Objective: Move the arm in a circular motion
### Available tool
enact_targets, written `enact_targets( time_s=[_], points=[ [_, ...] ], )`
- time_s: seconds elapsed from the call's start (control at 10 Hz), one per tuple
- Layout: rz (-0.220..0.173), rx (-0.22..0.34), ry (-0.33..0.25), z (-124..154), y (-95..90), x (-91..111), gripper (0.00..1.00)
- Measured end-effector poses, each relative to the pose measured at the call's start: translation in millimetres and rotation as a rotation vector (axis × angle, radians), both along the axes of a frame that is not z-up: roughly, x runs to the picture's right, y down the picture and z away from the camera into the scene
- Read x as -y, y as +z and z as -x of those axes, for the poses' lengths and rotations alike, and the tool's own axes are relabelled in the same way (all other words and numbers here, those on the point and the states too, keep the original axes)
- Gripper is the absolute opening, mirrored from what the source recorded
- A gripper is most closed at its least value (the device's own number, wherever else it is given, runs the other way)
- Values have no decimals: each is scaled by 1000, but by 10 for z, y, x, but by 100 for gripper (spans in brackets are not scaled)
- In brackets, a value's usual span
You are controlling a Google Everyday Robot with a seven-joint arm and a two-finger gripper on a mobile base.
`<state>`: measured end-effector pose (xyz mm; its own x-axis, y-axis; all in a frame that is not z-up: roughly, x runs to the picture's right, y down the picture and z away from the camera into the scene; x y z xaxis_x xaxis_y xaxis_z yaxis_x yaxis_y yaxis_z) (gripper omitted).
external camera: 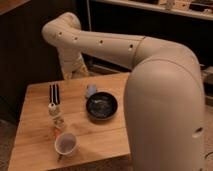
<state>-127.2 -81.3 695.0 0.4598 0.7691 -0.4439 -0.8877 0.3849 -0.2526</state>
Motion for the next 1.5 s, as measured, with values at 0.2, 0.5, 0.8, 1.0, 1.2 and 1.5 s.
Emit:
enact_targets(
  time_s=[0.2, 0.5, 0.8, 1.0, 1.2, 1.5],
  points=[
    [-3, -44, 59, -360, 150, 204, 65],
    [9, -116, 166, -1096, 145, 160, 65],
    [14, -197, 254, -1822, -47, -114, 65],
    [22, -242, 299, -2217, -245, -410, 65],
    [33, -254, 304, -2333, -428, -700, 65],
    [75, -220, 246, -2130, -688, -1233, 65]
  ],
)
